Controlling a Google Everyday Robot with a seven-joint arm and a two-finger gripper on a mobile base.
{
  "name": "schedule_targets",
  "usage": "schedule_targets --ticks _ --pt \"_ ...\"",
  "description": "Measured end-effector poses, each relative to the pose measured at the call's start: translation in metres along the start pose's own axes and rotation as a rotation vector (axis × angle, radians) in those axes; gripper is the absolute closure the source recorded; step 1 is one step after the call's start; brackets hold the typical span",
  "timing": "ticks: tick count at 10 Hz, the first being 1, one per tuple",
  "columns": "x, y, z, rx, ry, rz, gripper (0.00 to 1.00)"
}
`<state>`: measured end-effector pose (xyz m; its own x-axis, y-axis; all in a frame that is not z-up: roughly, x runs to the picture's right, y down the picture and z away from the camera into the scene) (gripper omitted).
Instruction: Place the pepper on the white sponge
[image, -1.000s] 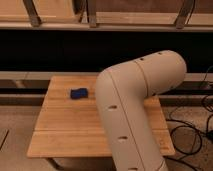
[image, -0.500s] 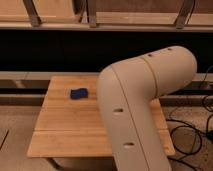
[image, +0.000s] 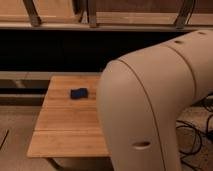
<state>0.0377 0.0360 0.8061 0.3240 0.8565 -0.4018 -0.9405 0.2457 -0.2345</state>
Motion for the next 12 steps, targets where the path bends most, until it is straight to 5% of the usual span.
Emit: schedule_targets --ticks 4,6,12 --pt "-0.057 0.009 -0.014 0.053 -0.090 -0.069 1.00" --pt "-0.081 0.007 -0.012 0.050 -0.111 -0.065 1.00" --pt "-0.090 0.011 -0.008 0.047 -0.111 -0.077 1.00"
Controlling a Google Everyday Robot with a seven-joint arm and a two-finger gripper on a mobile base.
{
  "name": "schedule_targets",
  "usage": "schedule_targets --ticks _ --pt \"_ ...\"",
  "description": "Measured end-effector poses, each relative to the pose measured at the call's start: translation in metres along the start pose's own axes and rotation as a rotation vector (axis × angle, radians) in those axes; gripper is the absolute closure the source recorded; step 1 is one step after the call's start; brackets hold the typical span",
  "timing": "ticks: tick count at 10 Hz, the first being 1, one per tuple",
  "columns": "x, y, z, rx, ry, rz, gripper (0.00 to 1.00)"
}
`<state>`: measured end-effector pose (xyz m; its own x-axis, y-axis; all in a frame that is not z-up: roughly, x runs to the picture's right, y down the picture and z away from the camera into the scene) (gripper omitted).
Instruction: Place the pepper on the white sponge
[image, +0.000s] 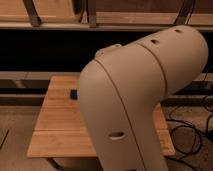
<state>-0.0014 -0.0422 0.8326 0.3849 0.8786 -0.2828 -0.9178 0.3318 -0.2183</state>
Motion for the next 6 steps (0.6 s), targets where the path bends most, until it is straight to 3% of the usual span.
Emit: schedule_targets --ticks 3,6 --pt "-0.027 0.035 0.007 0.001 0.003 -0.134 1.00" --pt "-0.044 0.093 0.023 -0.039 0.038 -0.293 1.00"
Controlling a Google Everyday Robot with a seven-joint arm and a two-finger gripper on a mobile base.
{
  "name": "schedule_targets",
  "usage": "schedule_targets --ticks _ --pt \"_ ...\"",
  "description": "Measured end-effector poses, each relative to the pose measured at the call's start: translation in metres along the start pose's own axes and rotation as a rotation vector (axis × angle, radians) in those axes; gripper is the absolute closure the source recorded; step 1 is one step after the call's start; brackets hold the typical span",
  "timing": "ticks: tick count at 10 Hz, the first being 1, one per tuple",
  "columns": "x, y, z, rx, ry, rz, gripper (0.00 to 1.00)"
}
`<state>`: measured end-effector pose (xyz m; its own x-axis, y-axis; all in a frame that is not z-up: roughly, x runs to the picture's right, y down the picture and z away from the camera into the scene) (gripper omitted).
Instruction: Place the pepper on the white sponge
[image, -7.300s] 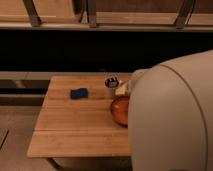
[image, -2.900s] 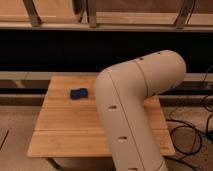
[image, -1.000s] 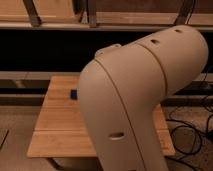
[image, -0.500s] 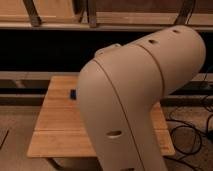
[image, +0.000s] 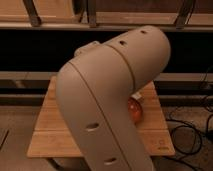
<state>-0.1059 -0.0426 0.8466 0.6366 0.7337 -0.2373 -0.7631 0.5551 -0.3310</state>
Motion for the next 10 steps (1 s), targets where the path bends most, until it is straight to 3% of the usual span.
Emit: schedule_targets --ticks 2,4,7,8,10 --pt "-0.018 0.020 0.014 -0.035 -0.001 -0.064 1.00" --pt "-0.039 0.035 0.029 -0.097 -0.024 -0.111 1.00" --pt "-0.068 0.045 0.050 -0.164 -0.038 -0.189 1.00" --pt "-0.071 0.046 0.059 -0.176 -0.020 -0.201 1.00" --pt "-0.066 0.048 0.091 -0.196 0.078 -0.215 1.00"
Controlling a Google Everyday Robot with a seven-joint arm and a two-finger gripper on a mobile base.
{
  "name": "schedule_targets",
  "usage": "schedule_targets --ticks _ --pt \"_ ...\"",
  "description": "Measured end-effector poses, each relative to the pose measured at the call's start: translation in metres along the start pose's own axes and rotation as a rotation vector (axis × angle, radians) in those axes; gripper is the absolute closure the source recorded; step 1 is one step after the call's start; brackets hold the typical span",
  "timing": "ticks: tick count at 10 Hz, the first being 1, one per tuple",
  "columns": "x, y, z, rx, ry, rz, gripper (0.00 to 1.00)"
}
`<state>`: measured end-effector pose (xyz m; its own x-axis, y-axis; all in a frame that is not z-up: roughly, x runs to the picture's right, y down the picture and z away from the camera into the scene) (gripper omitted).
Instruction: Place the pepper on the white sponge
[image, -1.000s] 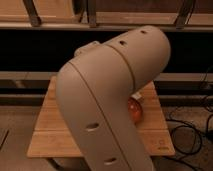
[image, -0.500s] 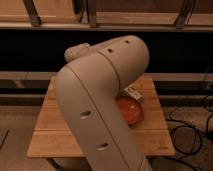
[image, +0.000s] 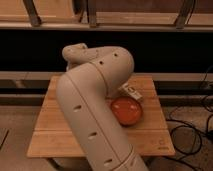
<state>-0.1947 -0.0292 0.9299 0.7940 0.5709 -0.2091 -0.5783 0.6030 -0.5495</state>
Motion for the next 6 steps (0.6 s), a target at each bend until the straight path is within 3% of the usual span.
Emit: schedule_targets --ticks 3,6 --pt "0.007 0.000 0.041 -0.020 0.136 0.008 1.00" --pt "-0.001 -0.005 0.054 -0.007 0.196 0.011 0.99"
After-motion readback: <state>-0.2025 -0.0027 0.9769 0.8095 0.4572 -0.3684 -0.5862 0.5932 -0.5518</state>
